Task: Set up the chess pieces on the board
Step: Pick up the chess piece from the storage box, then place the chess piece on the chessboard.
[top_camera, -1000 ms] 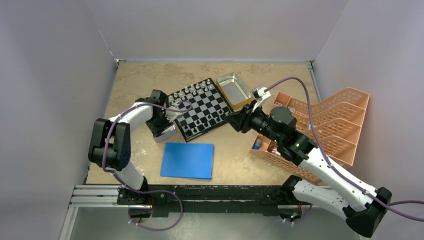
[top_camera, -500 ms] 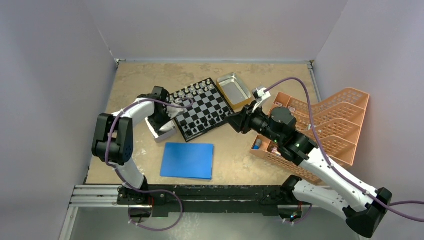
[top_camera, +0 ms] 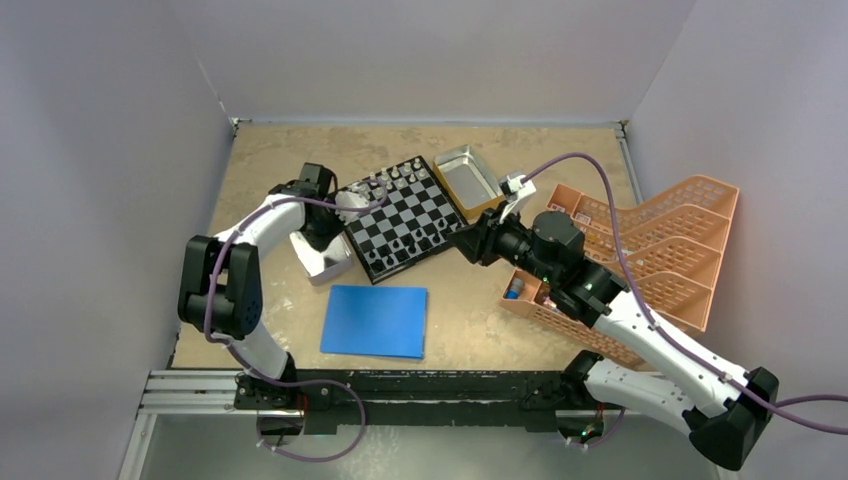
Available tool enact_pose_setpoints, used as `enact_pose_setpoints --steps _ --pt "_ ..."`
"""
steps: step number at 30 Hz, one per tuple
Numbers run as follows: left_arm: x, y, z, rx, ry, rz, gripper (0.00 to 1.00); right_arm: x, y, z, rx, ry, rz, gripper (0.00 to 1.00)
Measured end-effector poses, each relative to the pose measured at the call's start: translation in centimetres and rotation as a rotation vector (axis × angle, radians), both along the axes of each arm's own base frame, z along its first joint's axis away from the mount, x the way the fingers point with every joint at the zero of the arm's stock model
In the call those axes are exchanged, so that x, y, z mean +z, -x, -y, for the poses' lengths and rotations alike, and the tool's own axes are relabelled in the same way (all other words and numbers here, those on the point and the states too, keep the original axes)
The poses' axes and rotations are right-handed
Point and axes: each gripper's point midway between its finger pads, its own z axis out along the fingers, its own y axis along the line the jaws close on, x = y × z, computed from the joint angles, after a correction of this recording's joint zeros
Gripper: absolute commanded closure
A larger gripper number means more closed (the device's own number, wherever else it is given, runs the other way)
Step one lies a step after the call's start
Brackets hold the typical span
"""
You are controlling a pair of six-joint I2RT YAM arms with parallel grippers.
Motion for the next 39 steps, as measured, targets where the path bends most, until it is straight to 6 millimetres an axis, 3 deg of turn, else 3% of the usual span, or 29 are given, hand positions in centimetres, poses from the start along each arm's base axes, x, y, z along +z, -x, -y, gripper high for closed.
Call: enact_pose_setpoints --steps 6,10,17,21,25,30,39 --pt "1.5 -0.3 0.4 0.047 0.032 0.025 1.00 -0.1 0.0 0.0 0.000 0.002 -0.002 0.68" --pt "4.8 -1.5 1.3 0.085 0.095 0.096 1.00 -0.1 0.0 0.0 0.000 0.002 -0.002 0.68" --pt "12.9 -4.6 5.1 0.138 0.299 0.226 1.00 1.2 0.5 1.1 -0.025 -0.013 0.032 0.67" --pt "14.6 -5.3 8.7 0.122 0.346 0.232 1.00 1.6 1.0 2.0 -0.036 0.001 0.047 0.66" --pt "13.8 -5.7 14.1 0.074 0.374 0.180 1.00 2.2 1.3 3.2 -0.068 0.001 0.066 0.62" --pt "10.9 -5.8 19.7 0.033 0.376 0.089 1.00 3.7 2.0 4.9 -0.111 -0.030 0.103 0.62" --pt "5.2 -3.9 24.9 0.014 0.331 -0.026 1.00 4.5 2.6 6.5 -0.158 -0.037 0.116 0.62"
